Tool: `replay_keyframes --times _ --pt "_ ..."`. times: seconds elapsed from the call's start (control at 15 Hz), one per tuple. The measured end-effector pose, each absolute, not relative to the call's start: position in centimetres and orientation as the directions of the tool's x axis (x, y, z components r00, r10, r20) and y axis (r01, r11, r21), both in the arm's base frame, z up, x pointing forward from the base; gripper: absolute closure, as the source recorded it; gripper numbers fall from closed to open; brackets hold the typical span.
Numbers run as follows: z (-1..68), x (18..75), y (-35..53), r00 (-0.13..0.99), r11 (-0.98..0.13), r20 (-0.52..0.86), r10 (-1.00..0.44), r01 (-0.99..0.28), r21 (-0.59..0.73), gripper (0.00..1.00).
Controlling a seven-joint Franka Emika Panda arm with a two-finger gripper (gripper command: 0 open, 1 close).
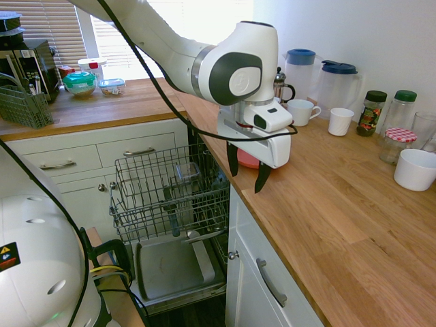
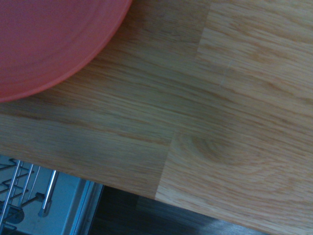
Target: Put the plate in the dishwasher
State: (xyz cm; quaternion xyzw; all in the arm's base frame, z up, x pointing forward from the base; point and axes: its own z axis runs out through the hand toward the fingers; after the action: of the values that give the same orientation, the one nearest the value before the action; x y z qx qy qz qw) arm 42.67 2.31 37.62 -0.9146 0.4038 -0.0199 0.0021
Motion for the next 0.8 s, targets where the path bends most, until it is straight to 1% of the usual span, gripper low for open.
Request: replay_keyframes --times 0.13,0.4,0.8 --pt "37.7 42.8 2.3 0.669 -0.670 0.041 -0.742 -0.741 -0.027 0.00" --pt "38.9 43.9 2.5 0.644 -0.646 0.058 -0.763 -0.758 -0.088 0.00" --pt "40.5 49.3 3.4 0.568 -0.559 0.024 -0.823 -0.802 -0.208 0.00"
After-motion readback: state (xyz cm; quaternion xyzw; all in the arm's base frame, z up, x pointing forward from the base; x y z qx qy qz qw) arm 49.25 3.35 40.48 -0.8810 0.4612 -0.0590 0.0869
